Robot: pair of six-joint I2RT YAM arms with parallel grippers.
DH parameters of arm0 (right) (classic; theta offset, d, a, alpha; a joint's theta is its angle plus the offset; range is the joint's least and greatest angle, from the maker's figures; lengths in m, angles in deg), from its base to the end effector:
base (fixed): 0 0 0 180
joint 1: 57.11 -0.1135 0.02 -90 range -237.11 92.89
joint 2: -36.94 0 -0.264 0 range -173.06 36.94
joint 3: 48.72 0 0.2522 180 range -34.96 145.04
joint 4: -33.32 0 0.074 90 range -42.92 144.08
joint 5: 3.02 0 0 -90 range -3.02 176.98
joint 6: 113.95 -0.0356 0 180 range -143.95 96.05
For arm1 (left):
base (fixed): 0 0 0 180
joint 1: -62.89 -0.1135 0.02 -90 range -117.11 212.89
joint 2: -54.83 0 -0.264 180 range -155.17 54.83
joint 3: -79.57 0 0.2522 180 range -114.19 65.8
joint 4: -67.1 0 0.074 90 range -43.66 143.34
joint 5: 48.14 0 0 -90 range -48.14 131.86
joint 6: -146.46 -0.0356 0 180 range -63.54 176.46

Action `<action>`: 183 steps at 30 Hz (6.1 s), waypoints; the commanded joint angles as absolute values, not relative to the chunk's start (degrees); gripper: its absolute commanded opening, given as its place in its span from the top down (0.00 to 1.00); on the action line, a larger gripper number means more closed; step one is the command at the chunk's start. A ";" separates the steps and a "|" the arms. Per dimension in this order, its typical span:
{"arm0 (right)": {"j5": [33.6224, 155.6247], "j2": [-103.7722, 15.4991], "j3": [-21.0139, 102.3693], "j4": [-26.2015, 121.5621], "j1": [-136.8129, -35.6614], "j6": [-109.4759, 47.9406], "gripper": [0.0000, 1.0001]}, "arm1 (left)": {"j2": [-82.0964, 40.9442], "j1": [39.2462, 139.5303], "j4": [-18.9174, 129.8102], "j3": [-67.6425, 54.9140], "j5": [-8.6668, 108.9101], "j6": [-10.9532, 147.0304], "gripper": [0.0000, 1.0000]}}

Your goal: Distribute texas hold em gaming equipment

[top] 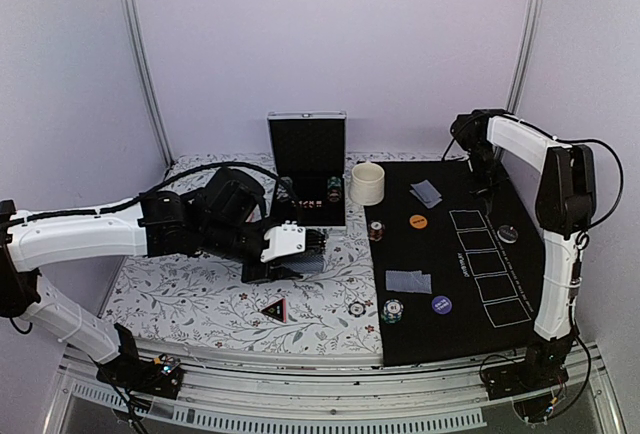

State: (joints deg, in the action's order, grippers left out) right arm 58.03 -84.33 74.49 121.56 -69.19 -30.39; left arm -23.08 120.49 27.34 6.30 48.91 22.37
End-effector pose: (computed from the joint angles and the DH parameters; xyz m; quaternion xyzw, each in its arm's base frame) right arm 0.4103 0.0702 0.2428 -0.0396 0.9670 -0.2415 0.0711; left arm 0.1539 -0.2507 0.2747 0.6767 0.6239 -0.1343 0.3671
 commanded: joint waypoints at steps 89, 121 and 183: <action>65.86 -106.54 84.13 115.49 -71.87 -36.02 0.98 | -19.08 121.27 28.29 8.02 50.13 20.51 0.53; 83.53 -98.73 80.40 106.33 -65.99 -47.84 0.68 | -18.21 121.27 28.47 8.68 50.71 20.16 0.52; 119.76 -58.44 27.82 43.07 -107.88 -49.31 0.49 | -19.17 120.96 30.23 8.50 46.24 21.41 0.54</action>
State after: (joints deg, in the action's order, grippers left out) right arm 125.02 -61.12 27.37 36.36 -108.59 -51.35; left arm -19.60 120.47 27.82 8.44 44.78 22.00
